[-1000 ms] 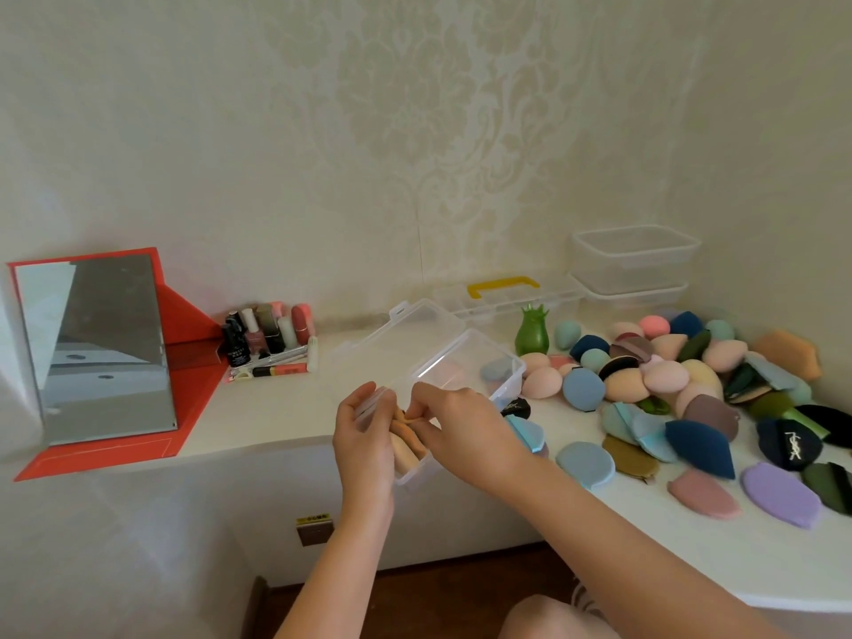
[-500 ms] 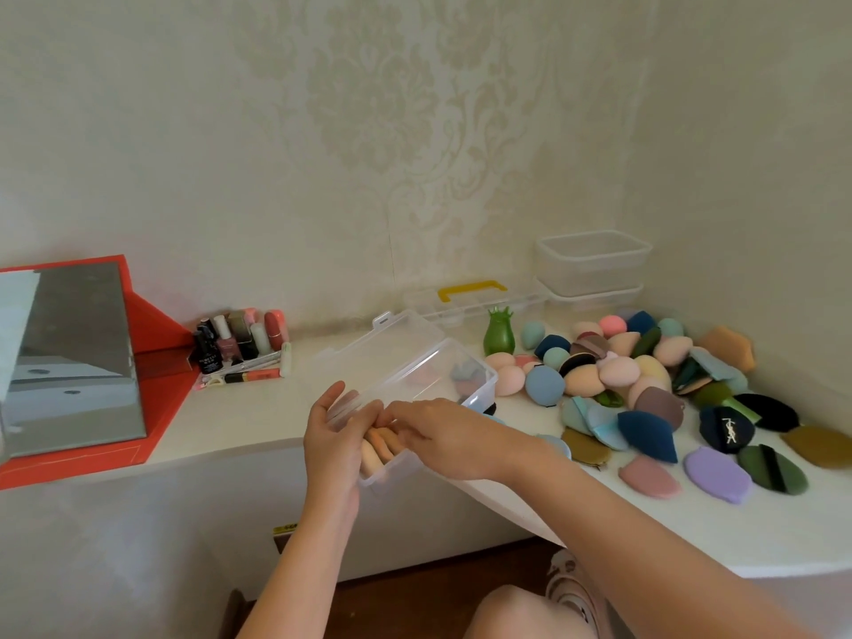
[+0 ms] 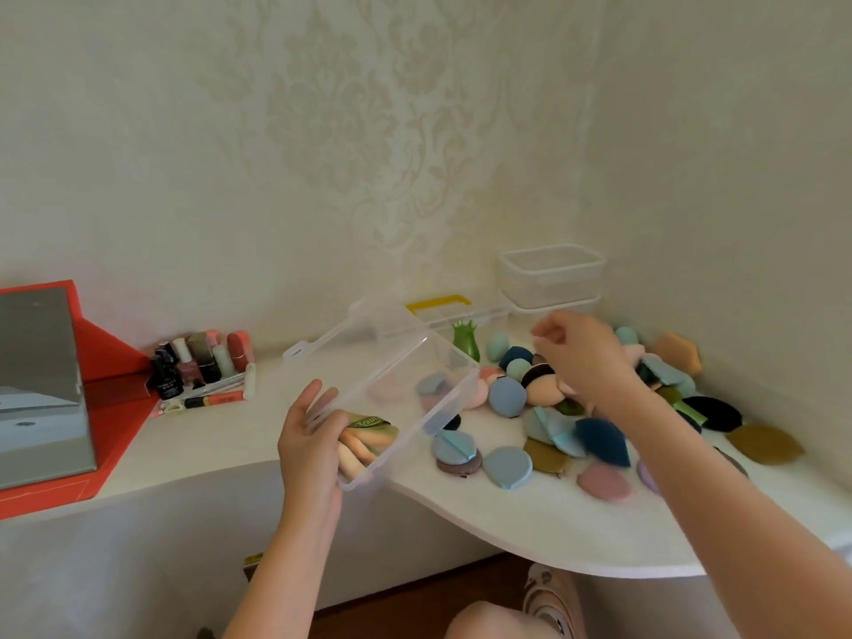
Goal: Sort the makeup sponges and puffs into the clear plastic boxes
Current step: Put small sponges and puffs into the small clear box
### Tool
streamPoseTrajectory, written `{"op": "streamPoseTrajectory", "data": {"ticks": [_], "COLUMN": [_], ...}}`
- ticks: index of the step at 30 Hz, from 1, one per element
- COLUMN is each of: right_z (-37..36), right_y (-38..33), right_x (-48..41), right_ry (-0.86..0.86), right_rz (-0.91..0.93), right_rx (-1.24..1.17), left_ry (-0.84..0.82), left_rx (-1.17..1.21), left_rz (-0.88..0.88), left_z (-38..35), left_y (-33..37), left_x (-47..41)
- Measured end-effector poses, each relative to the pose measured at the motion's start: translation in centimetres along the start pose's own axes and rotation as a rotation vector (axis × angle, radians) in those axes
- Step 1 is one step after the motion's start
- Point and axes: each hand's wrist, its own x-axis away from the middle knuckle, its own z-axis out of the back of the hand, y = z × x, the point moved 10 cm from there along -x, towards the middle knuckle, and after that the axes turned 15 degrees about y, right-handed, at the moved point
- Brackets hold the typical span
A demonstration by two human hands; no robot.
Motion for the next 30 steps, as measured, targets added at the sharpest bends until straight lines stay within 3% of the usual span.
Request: {"op": "streamPoseTrajectory", "data": {"ticks": [4, 9, 13, 23, 27, 30], "right_z": [2.3, 4.4, 4.1, 5.3, 8.2, 10.4], "right_y": [6.9, 12.1, 14.1, 15.2, 11.1, 6.2], "right_x": [-2.0, -4.4, -4.1, -4.5, -5.1, -5.0], "right_ry": [0.029, 0.126, 0.054, 0.101, 0.203, 0.36], "right_rz": [-0.147, -0.047, -0.029, -0.145, -0.016, 0.109], "right_rx": [0.376, 0.737, 0.895, 0.731, 0.726, 0.534], "left_ry": [-0.049, -0.095, -0.116, -0.128, -0.12, -0.119], "left_rx": [0.003, -0.022, -0.038, -0.039, -0.055, -0.061], "left_rz": [0.004, 0.002, -0.003, -0.035, -0.066, -0.076], "left_z": [-2.5, -5.2, -6.8, -7.2, -7.2, -7.2], "left_y": [-0.6, -1.6, -2.1, -2.1, -2.1, -2.2], "left_x": [0.8, 2.1, 2.9, 3.4, 3.4, 3.3]}}
